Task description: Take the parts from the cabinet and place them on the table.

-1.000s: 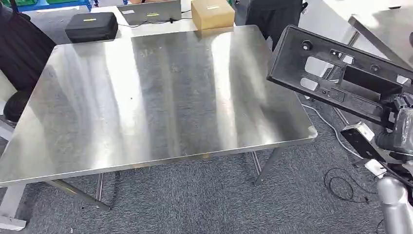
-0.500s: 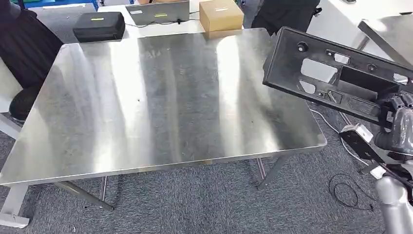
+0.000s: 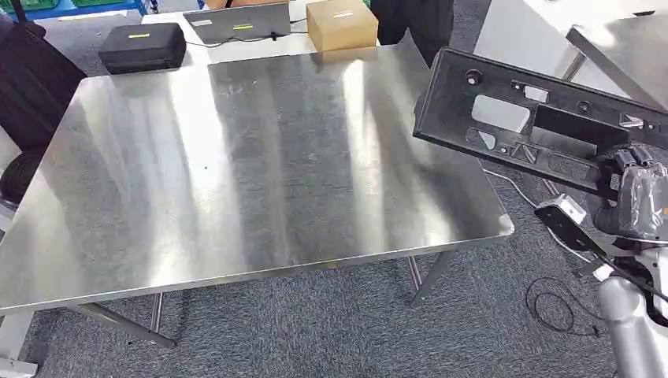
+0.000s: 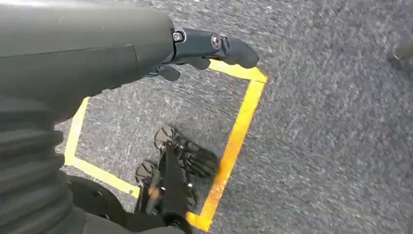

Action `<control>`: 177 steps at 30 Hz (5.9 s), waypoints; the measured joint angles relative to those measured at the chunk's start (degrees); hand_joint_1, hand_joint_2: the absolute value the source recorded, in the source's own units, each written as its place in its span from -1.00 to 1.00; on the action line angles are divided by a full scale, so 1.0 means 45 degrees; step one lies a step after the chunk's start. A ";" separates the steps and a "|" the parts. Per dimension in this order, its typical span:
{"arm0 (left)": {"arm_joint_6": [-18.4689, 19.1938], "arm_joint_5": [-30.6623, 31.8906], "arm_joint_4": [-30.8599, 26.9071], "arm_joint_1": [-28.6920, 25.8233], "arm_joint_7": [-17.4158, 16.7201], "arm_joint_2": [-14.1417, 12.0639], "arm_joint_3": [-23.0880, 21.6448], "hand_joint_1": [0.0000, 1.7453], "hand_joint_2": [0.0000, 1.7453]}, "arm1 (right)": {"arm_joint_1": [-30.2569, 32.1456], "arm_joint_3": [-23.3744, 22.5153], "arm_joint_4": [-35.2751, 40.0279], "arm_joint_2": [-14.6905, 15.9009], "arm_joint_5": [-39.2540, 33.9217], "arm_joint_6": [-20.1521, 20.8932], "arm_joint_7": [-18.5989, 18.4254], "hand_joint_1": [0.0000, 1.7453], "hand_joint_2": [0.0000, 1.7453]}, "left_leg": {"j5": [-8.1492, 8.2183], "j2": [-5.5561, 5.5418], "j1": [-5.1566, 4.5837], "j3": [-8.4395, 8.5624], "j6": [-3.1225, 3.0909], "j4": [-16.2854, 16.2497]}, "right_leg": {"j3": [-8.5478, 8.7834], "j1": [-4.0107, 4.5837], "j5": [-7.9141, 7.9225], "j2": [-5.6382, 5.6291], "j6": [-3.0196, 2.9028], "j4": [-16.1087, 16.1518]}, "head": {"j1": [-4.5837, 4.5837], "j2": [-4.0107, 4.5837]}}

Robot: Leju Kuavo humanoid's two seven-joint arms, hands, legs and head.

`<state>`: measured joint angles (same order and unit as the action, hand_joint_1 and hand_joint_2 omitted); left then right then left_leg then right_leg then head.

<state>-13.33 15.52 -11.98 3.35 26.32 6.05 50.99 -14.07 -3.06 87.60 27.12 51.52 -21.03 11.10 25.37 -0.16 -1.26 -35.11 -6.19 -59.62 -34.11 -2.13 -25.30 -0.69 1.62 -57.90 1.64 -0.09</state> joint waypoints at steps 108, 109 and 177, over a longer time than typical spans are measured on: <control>0.2336 0.1234 -0.0102 0.0406 -0.2036 -0.0548 0.0413 -1.00 -1.00 | -0.7530 0.4434 -1.4886 -0.8305 0.2670 0.5738 -0.0029 -1.00 1.00 | -0.0466 -0.0055 0.0285 0.0306 0.0484 0.0738 | -0.0174 0.0190 -0.0157 0.0120 0.0205 -0.0411 | 0.0015 0.0000; 0.2356 0.1282 -0.0102 0.0414 -0.2074 -0.0548 0.0408 -1.00 -1.00 | -0.7643 0.4434 -1.4920 -0.8349 0.2651 0.6038 0.0029 -1.00 1.00 | -0.0392 -0.0056 0.0146 0.0190 0.0581 0.0589 | 0.0335 0.0249 -0.0017 0.0128 0.0160 0.0454 | -0.0019 0.0000; 0.0219 0.0670 -0.0112 0.0262 -0.1122 0.0438 0.2433 -1.00 -1.00 | 0.5848 0.2724 0.3299 -0.7902 -0.8559 -0.2059 0.5955 -1.00 1.00 | 0.0914 -0.0044 0.0329 -0.0656 0.1059 -0.1380 | 0.0999 0.0095 -0.0261 0.0203 -0.0424 0.0607 | 0.0112 0.0000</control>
<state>-12.35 18.54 -12.48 4.53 21.27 8.02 61.94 12.25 9.20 102.44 -8.44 13.00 -30.29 37.90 29.48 -0.35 0.22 -38.07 -1.42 -65.83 -29.61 -1.70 -26.48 0.22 -0.29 -55.18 2.14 -0.09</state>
